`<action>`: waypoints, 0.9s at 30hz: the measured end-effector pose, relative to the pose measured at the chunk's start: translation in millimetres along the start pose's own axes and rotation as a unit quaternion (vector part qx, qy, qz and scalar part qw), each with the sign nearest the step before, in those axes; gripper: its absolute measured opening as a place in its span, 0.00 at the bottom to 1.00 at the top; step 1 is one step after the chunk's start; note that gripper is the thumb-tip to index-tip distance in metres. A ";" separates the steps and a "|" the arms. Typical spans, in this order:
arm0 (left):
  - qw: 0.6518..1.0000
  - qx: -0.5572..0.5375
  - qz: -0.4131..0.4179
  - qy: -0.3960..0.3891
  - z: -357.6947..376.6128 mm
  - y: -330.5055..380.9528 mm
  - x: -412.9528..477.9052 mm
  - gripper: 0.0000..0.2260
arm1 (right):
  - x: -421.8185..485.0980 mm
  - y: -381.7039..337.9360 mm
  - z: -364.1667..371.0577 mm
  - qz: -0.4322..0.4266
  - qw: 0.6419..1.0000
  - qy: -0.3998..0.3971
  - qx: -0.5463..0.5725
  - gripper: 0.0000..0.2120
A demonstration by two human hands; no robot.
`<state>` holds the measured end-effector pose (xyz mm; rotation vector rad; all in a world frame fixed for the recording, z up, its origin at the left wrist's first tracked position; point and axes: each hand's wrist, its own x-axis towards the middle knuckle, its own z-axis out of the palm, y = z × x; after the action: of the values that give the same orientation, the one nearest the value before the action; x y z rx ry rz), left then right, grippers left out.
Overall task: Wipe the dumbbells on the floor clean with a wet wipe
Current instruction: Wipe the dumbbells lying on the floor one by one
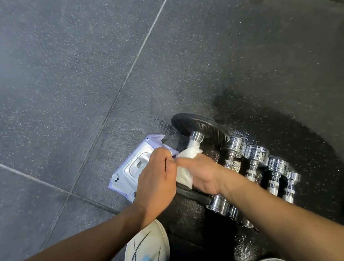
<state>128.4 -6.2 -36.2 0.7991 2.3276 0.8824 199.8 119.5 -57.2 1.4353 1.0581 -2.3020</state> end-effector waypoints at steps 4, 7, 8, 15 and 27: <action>1.000 0.006 0.002 0.002 -0.3 -1.0 -0.2 0.08 | -25.1 -0.6 2.1 -0.009 0.981 -0.008 -0.195 0.21; 1.000 0.008 -0.001 -0.002 -0.7 0.2 -0.2 0.09 | -39.9 -13.9 3.5 -0.018 0.924 0.038 -0.379 0.26; 1.000 0.007 -0.001 -0.004 -0.9 0.8 -0.1 0.09 | -42.9 -16.0 2.4 -0.023 0.911 0.041 -0.411 0.22; 1.000 -0.006 0.002 -0.003 -1.8 -0.5 0.0 0.11 | -46.9 -14.4 -21.6 -0.027 0.969 -0.031 -0.244 0.04; 1.000 -0.008 0.008 -0.005 -2.6 -0.5 0.9 0.11 | -38.9 -13.4 -53.7 0.040 0.977 -0.037 -0.208 0.60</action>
<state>125.9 -7.0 -35.1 0.8153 2.3053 0.9010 248.8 158.8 -31.9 1.1920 1.3343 -1.9119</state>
